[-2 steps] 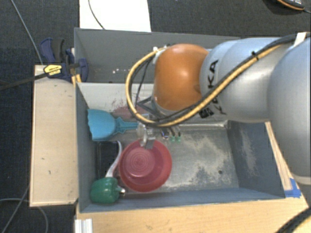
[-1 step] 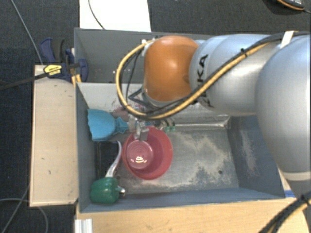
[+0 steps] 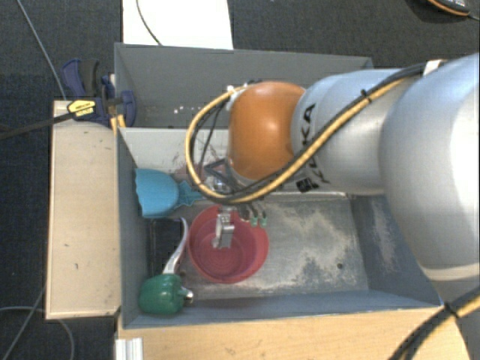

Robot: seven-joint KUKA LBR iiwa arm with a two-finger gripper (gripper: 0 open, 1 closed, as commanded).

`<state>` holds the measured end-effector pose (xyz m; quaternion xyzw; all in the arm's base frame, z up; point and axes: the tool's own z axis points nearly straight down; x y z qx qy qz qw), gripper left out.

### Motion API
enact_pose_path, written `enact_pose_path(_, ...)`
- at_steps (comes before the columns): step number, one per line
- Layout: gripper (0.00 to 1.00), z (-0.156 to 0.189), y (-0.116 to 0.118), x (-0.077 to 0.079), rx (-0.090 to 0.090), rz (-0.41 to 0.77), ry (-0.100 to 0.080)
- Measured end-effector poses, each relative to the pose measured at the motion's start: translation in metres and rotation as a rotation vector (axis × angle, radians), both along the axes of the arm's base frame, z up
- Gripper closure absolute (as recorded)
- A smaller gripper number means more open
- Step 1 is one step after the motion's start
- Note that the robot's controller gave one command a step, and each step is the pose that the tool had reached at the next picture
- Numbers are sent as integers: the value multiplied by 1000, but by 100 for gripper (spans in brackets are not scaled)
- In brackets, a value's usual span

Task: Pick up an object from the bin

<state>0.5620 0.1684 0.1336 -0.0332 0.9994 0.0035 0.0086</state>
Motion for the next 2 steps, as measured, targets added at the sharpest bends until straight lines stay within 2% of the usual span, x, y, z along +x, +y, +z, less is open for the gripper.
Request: enact_pose_path(2, 0, -8, -1, 5, 2, 32, -9)
